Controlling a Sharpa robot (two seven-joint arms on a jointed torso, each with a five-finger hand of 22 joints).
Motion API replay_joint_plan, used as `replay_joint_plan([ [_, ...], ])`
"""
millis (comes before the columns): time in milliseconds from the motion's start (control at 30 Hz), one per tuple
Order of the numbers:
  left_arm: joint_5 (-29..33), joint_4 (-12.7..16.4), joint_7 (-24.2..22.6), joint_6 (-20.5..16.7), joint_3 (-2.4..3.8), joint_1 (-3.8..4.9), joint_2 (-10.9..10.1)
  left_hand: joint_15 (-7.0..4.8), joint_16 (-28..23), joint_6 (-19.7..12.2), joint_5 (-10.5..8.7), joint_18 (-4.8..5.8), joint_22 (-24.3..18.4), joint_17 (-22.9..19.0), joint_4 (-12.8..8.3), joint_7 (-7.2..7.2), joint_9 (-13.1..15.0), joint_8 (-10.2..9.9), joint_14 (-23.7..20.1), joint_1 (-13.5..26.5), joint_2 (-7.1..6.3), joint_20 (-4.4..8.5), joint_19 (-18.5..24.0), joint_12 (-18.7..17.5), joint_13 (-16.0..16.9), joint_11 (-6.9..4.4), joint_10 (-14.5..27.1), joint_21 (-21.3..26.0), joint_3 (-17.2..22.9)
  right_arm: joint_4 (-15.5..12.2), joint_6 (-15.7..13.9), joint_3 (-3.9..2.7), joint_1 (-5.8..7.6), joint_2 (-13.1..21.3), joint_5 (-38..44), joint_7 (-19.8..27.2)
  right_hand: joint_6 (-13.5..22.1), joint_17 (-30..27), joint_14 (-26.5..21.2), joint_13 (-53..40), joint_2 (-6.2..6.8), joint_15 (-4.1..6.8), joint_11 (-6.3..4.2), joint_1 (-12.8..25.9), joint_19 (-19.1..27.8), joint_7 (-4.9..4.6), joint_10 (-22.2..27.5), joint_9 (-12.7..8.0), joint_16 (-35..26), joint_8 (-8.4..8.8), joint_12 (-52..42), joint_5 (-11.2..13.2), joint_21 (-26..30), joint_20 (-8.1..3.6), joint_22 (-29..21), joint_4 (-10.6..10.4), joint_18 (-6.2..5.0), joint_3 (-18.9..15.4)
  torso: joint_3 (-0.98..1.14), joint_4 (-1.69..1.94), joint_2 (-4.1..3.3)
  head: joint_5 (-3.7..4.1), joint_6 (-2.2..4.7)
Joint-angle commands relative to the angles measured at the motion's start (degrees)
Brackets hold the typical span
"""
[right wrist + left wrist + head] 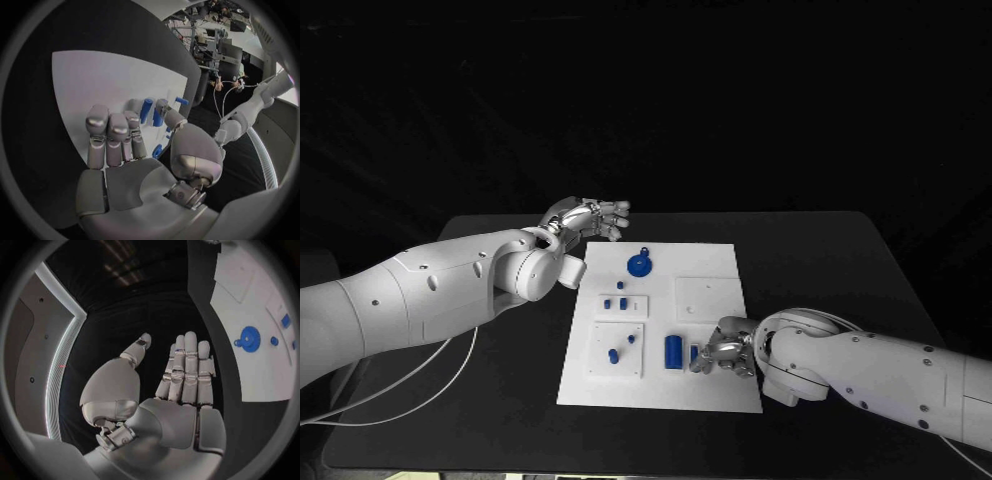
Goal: Assemble the parts on the task board
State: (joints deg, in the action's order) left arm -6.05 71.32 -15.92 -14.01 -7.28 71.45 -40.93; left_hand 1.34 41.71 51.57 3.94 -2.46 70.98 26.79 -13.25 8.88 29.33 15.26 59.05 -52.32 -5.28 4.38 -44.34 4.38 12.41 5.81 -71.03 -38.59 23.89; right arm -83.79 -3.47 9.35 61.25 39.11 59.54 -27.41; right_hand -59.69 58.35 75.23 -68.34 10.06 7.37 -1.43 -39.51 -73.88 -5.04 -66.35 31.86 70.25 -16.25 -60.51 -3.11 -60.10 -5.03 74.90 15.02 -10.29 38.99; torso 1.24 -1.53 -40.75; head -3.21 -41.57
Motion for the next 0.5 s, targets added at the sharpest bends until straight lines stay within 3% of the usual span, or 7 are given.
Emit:
replay_joint_plan([
  [33,0.28,0.13,-0.31,0.73,0.04,0.05,0.01,0.22,-0.39,-0.16,0.1,-0.55,0.09,0.09,0.3,-0.05,-0.09,0.36,0.09,0.43,0.17,-0.29,-0.11,0.01,-0.1,-0.01,0.3,0.38,-0.09,-0.27,2.56,0.14,-0.37,0.44,-0.04,0.97,0.47,0.08,-0.04,-0.06,0.39,0.13,0.02,-0.48,0.07,0.07,-0.04,-0.01,-0.28,0.1,0.37,0.29,-0.06,-0.34,0.56,0.2,-4.71,-0.37,0.04,-0.05,0.0,-0.05,-0.01],
  [100,0.28,0.15,-0.31,0.73,0.03,0.05,-0.01,0.22,-0.39,-0.16,0.1,-0.55,0.09,0.09,0.3,-0.05,-0.09,0.36,0.09,0.43,0.16,-0.29,-0.11,0.01,-0.1,-0.01,0.3,0.38,-0.09,-0.28,2.73,0.14,-0.48,0.66,-0.04,0.98,0.49,0.09,-0.03,-0.08,0.33,0.16,-0.01,-1.54,0.04,0.1,-0.06,0.03,-0.27,0.07,0.35,0.29,-0.08,-0.42,0.57,0.73,-4.71,-0.34,0.05,-0.08,0.01,-0.04,0.02],
  [267,0.28,0.17,-0.31,0.77,0.03,0.05,0.0,0.22,-0.4,-0.16,0.11,-0.55,0.1,0.11,0.29,-0.05,-0.09,0.36,0.09,0.4,0.17,-0.29,-0.11,0.01,-0.1,-0.01,0.29,0.39,-0.07,-0.23,2.65,0.14,-0.63,0.84,0.01,0.92,0.53,0.15,-0.06,-0.16,-1.26,0.15,-0.01,-4.56,0.16,0.09,-0.08,0.23,-0.27,-0.06,0.34,0.3,-0.08,-0.4,0.61,1.49,-4.71,-1.83,0.07,-0.06,0.0,-0.02,0.01],
  [500,0.28,0.16,-0.3,0.78,0.03,0.05,-0.01,0.22,-0.41,-0.15,0.12,-0.55,0.12,0.13,0.29,-0.05,-0.1,0.37,0.1,0.39,0.18,-0.29,-0.12,0.02,-0.1,-0.01,0.29,0.4,-0.06,-0.01,1.74,0.14,-0.7,0.74,0.01,0.81,0.48,0.17,-0.09,-0.18,-2.39,0.15,-0.01,-5.12,0.27,0.1,-0.1,0.29,-0.3,-0.1,0.39,0.3,-0.02,-0.28,0.6,1.3,-4.71,-2.71,0.06,-0.01,-0.02,0.1,-0.02],
])
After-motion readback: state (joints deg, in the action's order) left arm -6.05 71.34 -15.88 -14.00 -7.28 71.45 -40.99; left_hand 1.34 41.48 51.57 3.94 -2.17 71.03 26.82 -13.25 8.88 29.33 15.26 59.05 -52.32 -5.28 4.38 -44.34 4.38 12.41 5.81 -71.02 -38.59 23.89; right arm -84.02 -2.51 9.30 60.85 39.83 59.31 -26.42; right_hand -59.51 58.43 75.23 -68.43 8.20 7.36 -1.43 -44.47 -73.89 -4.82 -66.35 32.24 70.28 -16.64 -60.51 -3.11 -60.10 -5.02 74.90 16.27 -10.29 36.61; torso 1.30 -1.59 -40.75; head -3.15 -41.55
